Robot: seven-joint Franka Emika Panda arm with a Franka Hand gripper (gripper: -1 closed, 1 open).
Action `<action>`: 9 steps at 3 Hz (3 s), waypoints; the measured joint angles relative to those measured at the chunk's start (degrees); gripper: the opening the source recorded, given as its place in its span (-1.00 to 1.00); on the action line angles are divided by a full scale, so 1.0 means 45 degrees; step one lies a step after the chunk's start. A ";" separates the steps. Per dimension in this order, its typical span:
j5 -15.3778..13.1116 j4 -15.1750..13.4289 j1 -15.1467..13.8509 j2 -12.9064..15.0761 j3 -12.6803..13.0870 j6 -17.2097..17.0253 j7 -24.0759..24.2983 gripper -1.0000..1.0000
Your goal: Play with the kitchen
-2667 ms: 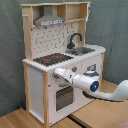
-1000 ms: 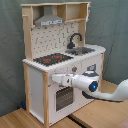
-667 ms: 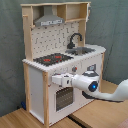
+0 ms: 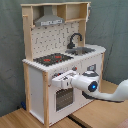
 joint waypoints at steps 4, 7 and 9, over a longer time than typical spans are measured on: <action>0.0010 0.0089 0.0053 0.0005 0.0004 -0.0225 -0.5036 -1.00; 0.0110 0.0089 0.0080 0.0177 -0.0005 -0.0609 -0.1316 1.00; 0.0119 0.0012 0.0856 0.0181 0.0498 -0.1189 0.0901 1.00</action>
